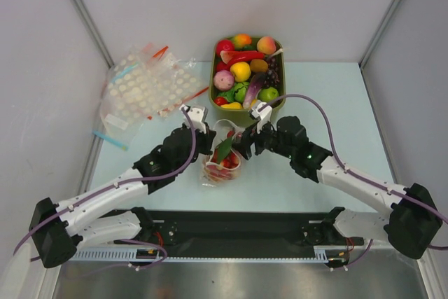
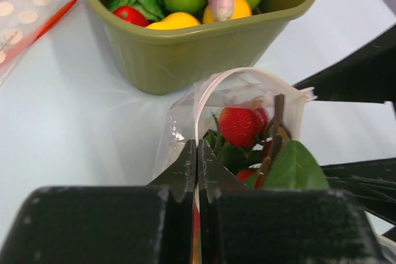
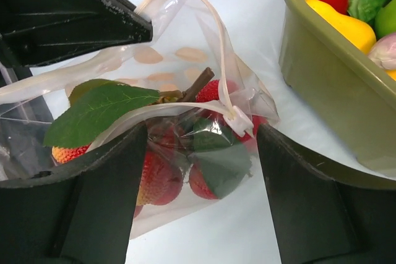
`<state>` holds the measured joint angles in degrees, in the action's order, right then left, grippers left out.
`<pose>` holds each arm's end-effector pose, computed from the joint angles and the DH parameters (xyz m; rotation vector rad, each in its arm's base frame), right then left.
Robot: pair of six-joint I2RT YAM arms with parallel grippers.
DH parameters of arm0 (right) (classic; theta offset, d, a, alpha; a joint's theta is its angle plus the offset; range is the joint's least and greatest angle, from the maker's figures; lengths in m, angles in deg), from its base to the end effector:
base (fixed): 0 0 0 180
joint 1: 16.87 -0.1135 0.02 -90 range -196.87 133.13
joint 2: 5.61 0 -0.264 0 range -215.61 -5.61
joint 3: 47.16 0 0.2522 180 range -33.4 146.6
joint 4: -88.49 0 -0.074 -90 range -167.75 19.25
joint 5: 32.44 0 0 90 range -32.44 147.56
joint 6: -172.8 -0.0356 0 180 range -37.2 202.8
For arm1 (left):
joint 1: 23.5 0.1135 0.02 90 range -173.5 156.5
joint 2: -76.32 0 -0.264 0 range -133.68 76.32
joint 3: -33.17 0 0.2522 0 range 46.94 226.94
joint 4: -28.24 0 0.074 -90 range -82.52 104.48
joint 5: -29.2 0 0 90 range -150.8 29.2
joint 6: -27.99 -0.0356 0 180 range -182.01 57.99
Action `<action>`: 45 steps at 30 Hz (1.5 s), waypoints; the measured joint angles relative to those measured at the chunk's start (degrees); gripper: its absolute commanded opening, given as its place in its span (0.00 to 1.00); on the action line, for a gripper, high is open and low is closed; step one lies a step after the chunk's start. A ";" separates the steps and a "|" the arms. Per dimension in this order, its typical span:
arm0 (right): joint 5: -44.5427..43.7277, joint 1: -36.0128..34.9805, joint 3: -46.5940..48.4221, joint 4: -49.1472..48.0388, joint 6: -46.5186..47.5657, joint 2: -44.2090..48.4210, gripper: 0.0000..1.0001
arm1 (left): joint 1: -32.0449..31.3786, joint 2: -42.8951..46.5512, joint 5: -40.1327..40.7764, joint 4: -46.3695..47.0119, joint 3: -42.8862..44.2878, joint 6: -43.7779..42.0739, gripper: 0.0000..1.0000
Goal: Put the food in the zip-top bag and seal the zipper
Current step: Zip the zipper food storage bag at the center of the board.
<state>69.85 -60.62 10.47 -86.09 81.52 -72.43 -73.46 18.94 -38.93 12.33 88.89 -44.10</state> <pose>0.1900 0.1924 0.2885 -0.8262 1.6946 0.7428 0.1593 -0.1690 0.2962 0.2608 1.8623 -0.4627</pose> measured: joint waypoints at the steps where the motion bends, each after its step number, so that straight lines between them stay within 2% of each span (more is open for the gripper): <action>1: -0.63 -0.15 0.00 -0.42 0.11 -0.13 0.79 | 0.00 0.00 -0.90 0.74 -0.20 -0.24 0.00; 8: -2.32 0.72 0.00 -4.79 -0.28 -2.32 0.74 | 0.00 1.14 -6.95 5.01 -2.27 -2.93 0.03; 12: -1.40 1.53 0.00 -6.71 -1.62 -4.28 0.72 | 0.00 2.21 -7.74 6.16 -3.17 -3.54 0.04; 15: -0.81 1.99 0.00 -7.56 -2.40 -4.55 0.43 | 0.00 2.47 -7.89 6.58 -3.28 -3.58 0.05; 16: -0.70 2.08 0.00 -7.82 -2.91 -4.55 0.25 | 0.00 2.47 -8.02 6.78 -3.30 -3.61 0.05; 19: -0.09 2.32 0.00 -8.24 -3.93 -4.52 0.05 | 0.00 2.64 -8.15 6.84 -3.30 -3.61 0.12; 22: 0.59 2.29 0.00 -8.17 -5.25 -4.35 0.00 | 0.00 2.99 -8.31 6.78 -3.30 -3.65 0.22; 26: -1.86 0.24 0.87 -5.07 -6.67 -2.84 0.00 | 0.00 4.20 -9.03 6.56 -3.30 -3.45 0.29; 29: -5.22 -3.23 2.47 -1.66 -6.62 -1.09 0.00 | 0.00 5.64 -9.09 6.01 -3.30 -3.43 0.39; 30: -6.38 -4.48 2.86 -0.74 -6.60 -0.20 0.00 | 0.00 6.16 -9.11 5.86 -3.30 -3.41 0.48; 33: -9.14 -6.73 3.69 2.08 -6.58 2.43 0.00 | -0.07 7.67 -9.11 5.62 -3.30 -2.86 0.62; 36: -12.00 -7.19 5.92 6.29 -6.64 3.98 0.00 | -0.20 8.83 -9.14 5.29 -3.30 -2.43 0.68; 45: -16.94 -7.52 12.52 20.48 -6.82 5.75 0.00 | -2.84 10.10 -9.97 4.11 -3.26 -2.75 0.69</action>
<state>52.91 -68.14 23.00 -65.61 74.71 -66.69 -76.30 29.04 -48.90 16.44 85.63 -46.85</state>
